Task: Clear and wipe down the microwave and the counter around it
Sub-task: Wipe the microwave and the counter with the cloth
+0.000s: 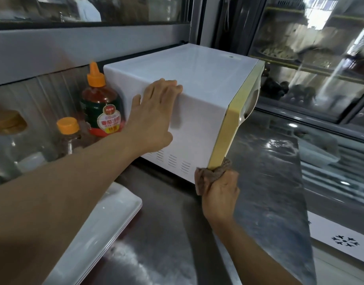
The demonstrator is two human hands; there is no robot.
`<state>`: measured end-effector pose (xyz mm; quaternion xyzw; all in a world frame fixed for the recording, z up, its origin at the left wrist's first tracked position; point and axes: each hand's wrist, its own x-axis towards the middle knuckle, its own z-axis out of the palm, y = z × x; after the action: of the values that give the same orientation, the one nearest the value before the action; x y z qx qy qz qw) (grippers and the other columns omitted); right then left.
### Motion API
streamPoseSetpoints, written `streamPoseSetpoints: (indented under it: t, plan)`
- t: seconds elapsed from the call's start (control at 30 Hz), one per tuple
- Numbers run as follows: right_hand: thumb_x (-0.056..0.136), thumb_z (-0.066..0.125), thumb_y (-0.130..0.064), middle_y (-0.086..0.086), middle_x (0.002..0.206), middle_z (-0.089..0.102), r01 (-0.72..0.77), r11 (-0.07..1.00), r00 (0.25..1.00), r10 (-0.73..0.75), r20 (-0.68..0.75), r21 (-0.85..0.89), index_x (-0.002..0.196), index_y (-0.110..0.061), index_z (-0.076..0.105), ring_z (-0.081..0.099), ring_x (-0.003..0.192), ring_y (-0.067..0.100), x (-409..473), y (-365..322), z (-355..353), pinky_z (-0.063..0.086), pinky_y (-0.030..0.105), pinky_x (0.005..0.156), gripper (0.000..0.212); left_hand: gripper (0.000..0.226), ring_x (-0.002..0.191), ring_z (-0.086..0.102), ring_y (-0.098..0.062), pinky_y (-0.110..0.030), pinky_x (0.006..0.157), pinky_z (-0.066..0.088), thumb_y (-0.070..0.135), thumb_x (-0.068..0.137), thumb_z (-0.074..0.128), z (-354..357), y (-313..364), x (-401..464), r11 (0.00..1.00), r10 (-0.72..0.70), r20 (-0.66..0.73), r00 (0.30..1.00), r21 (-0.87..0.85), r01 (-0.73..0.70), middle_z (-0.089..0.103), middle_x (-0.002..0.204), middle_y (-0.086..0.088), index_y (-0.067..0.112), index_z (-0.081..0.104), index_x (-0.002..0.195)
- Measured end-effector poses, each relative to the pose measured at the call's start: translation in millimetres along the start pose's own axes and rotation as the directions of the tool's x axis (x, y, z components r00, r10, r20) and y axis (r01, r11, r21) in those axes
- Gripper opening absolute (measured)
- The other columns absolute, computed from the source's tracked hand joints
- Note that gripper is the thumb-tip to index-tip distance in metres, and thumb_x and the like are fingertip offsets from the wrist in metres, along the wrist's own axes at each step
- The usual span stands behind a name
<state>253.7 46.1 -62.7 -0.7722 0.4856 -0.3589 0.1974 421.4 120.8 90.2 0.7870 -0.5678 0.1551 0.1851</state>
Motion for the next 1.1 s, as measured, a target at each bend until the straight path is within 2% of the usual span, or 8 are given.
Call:
streamPoseSetpoints:
  t: [0.1, 0.2, 0.37, 0.57, 0.67, 0.77, 0.97, 1.1]
  plan:
    - [0.088, 0.061, -0.021, 0.021, 0.108, 0.050, 0.007, 1.000, 1.000, -0.007, 0.015, -0.012, 0.106, 0.001, 0.050, 0.052, 0.097, 0.039, -2, 4, 4, 0.043, 0.049, 0.084, 0.031, 0.098, 0.142, 0.009, -0.024, -0.055, 0.112, 0.023, 0.016, 0.064, 0.078, 2, 1, 0, 1.000, -0.015, 0.009, 1.000, 0.007, 0.015, 0.013, 0.152, -0.001, 0.020, 0.018, 0.140]
    - [0.085, 0.064, -0.039, 0.020, 0.114, 0.049, 0.018, 0.998, 0.999, -0.015, 0.052, -0.068, 0.110, 0.001, 0.048, 0.048, 0.102, 0.036, -7, 9, 6, 0.039, 0.044, 0.089, 0.050, 0.098, 0.144, 0.007, -0.024, -0.055, 0.112, 0.023, 0.015, 0.066, 0.078, 2, 3, -2, 1.000, -0.028, 0.009, 1.000, -0.011, 0.029, 0.012, 0.153, -0.001, 0.019, 0.017, 0.142]
    - [0.092, 0.048, -0.049, 0.010, 0.119, 0.043, 0.050, 0.953, 0.970, 0.025, 0.243, -0.298, 0.115, -0.006, 0.038, 0.046, 0.110, 0.029, -9, 20, -1, 0.035, 0.039, 0.090, 0.050, 0.099, 0.145, 0.005, -0.023, -0.053, 0.109, 0.028, 0.015, 0.067, 0.077, -3, 7, -3, 0.999, -0.046, 0.046, 0.998, -0.008, 0.047, 0.010, 0.155, -0.001, 0.017, 0.016, 0.144]
    - [0.094, 0.046, -0.023, 0.007, 0.122, 0.046, 0.167, 0.894, 0.934, -0.009, 0.356, -0.417, 0.116, -0.012, 0.037, 0.048, 0.112, 0.024, -5, 16, -49, 0.037, 0.031, 0.088, 0.026, 0.106, 0.146, 0.000, -0.018, -0.054, 0.111, 0.026, 0.010, 0.068, 0.075, -18, 9, -4, 0.996, -0.080, 0.159, 0.984, 0.039, 0.075, 0.000, 0.158, 0.005, 0.022, 0.007, 0.148]
    - [0.095, 0.043, -0.027, 0.008, 0.120, 0.047, 0.191, 0.933, 0.932, -0.075, 0.355, -0.306, 0.120, -0.010, 0.042, 0.047, 0.111, 0.025, -10, 4, -81, 0.037, 0.031, 0.088, 0.030, 0.111, 0.146, -0.002, -0.015, -0.048, 0.110, 0.028, 0.012, 0.073, 0.070, -27, 16, -11, 0.994, -0.106, 0.262, 0.959, 0.058, 0.094, -0.015, 0.158, 0.008, 0.022, -0.009, 0.150]
    - [0.091, 0.048, -0.017, 0.009, 0.112, 0.052, 0.206, 0.975, 0.929, -0.167, 0.329, -0.086, 0.116, -0.007, 0.050, 0.049, 0.106, 0.025, -17, -13, -111, 0.040, 0.032, 0.086, 0.027, 0.112, 0.145, 0.011, -0.017, -0.040, 0.103, 0.036, 0.014, 0.072, 0.067, -39, 30, -25, 0.995, -0.088, 0.333, 0.939, 0.083, 0.063, -0.021, 0.156, 0.006, 0.020, -0.014, 0.149]
    - [0.082, 0.046, 0.003, 0.004, 0.106, 0.056, 0.072, 0.980, 0.928, -0.134, 0.347, 0.186, 0.107, -0.016, 0.049, 0.055, 0.098, 0.026, -30, -44, -172, 0.049, 0.041, 0.078, 0.031, 0.095, 0.145, 0.009, -0.018, -0.044, 0.112, 0.018, 0.021, 0.076, 0.066, -76, 69, -61, 0.998, -0.069, 0.453, 0.889, 0.042, 0.056, -0.012, 0.158, 0.004, 0.025, 0.006, 0.149]
    - [0.081, 0.055, 0.002, -0.003, 0.097, 0.058, 0.043, 0.987, 0.958, -0.085, 0.274, 0.156, 0.104, -0.020, 0.049, 0.055, 0.083, 0.008, -39, -50, -220, 0.042, 0.015, 0.065, 0.033, 0.088, 0.143, 0.015, -0.019, -0.042, 0.114, 0.019, 0.026, 0.077, 0.069, -111, 93, -80, 0.997, -0.024, 0.554, 0.832, -0.047, 0.060, 0.002, 0.158, 0.003, 0.023, 0.016, 0.148]
